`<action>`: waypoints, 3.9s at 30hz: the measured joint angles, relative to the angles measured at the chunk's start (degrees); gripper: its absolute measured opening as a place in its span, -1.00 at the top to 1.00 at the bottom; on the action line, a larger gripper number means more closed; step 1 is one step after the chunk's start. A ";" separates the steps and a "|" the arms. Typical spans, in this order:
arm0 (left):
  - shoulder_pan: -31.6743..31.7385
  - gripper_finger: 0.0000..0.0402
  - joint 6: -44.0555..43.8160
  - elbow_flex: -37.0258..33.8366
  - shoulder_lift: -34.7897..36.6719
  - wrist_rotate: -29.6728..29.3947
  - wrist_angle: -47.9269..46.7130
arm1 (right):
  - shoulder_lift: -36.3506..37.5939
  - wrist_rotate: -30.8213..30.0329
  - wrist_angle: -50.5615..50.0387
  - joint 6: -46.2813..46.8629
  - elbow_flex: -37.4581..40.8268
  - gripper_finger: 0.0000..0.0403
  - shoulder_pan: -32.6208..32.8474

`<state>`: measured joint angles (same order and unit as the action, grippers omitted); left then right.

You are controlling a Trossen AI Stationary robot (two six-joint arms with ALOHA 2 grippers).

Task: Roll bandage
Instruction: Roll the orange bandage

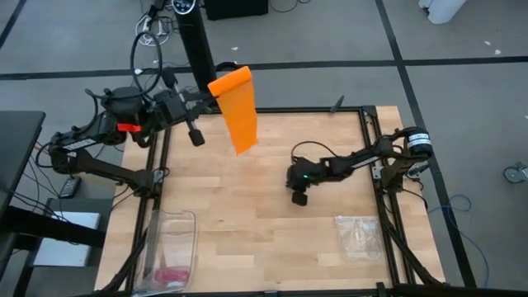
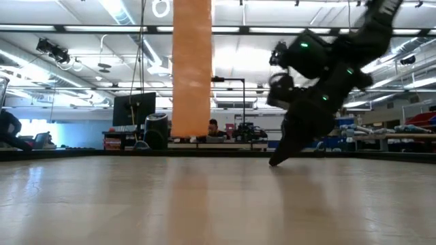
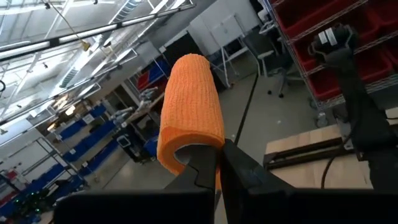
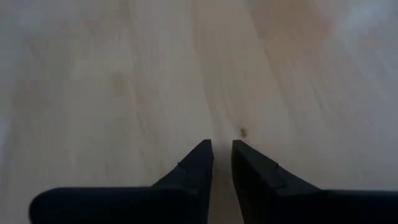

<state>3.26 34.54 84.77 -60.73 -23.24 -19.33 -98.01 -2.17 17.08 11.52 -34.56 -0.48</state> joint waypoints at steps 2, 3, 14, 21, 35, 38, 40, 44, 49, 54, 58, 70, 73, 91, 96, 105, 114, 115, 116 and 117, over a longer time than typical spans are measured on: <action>-0.36 0.95 0.00 0.00 0.00 -0.66 -0.17 | -0.40 -0.29 14.27 3.59 5.62 0.69 0.57; -0.43 0.95 0.04 0.00 0.00 -0.78 -0.22 | -0.60 -0.29 19.97 5.15 8.26 0.70 0.92; -0.39 0.95 -0.02 0.00 0.02 -1.16 -1.55 | -2.06 3.97 39.52 9.00 10.07 0.77 2.76; -0.39 0.95 -0.03 -0.02 0.03 -0.94 -1.85 | -1.33 3.36 38.94 3.92 5.94 0.67 2.46; -3.38 0.95 -0.26 -0.02 0.02 -0.51 0.54 | 3.47 4.05 37.79 -4.07 4.52 -0.07 -11.90; -4.09 0.95 -0.26 -0.02 0.02 -0.51 0.84 | 3.03 5.15 37.74 -4.28 4.52 -0.21 -14.22; -4.46 0.95 -0.24 -0.02 0.02 -0.51 1.35 | 3.01 5.24 37.70 -5.07 4.54 -0.28 -15.36; -5.00 0.95 -0.01 -0.02 0.02 -0.51 2.59 | 3.03 5.98 37.96 -5.77 4.51 -0.38 -17.06; -5.26 0.95 0.42 -0.02 0.02 -0.02 3.32 | 1.96 11.59 35.45 -6.99 0.91 -0.43 -17.85; -5.26 0.95 0.46 -0.04 -0.02 0.43 3.32 | -0.92 18.05 29.75 -7.73 -5.22 -0.42 -18.46; -5.26 0.95 0.54 -0.04 -0.01 0.43 3.32 | -2.49 22.19 27.63 -6.94 -7.04 -0.42 -19.58; -5.26 0.95 0.87 -0.04 0.00 0.54 5.03 | -4.11 26.05 26.61 -5.72 -7.62 -0.32 -18.30; -5.26 0.95 1.10 -0.04 0.19 0.54 5.31 | -4.16 26.39 26.42 -5.17 -7.62 -0.24 -17.07; -5.26 0.95 1.73 -0.04 4.20 -2.17 2.80 | -4.11 18.09 27.82 -1.88 -7.62 0.93 -6.50; -5.08 0.95 4.32 -0.04 5.52 -7.03 -4.46 | -4.11 18.26 27.61 -1.86 -7.59 0.98 -0.50; -4.62 0.95 3.18 -4.99 6.86 -8.48 -11.23 | -2.75 17.76 30.79 0.40 -7.93 0.98 10.43; -2.60 0.95 3.30 -21.75 12.89 -8.56 -4.76 | 5.14 11.03 26.66 -3.32 -12.61 0.99 16.49; -2.23 0.95 3.36 -24.05 13.59 -8.54 -3.53 | 6.33 9.58 25.25 -4.02 -13.21 0.99 16.84; -1.82 0.95 3.38 -26.29 14.25 -8.55 -2.08 | 7.38 7.98 23.65 -4.83 -14.19 0.99 17.08; -1.42 0.95 3.37 -28.50 14.92 -8.53 -0.52 | 8.28 5.92 22.13 -5.77 -15.22 0.99 17.30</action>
<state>1.84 37.91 56.28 -45.81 -31.77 -19.85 -89.74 3.75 39.21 5.75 -49.77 16.83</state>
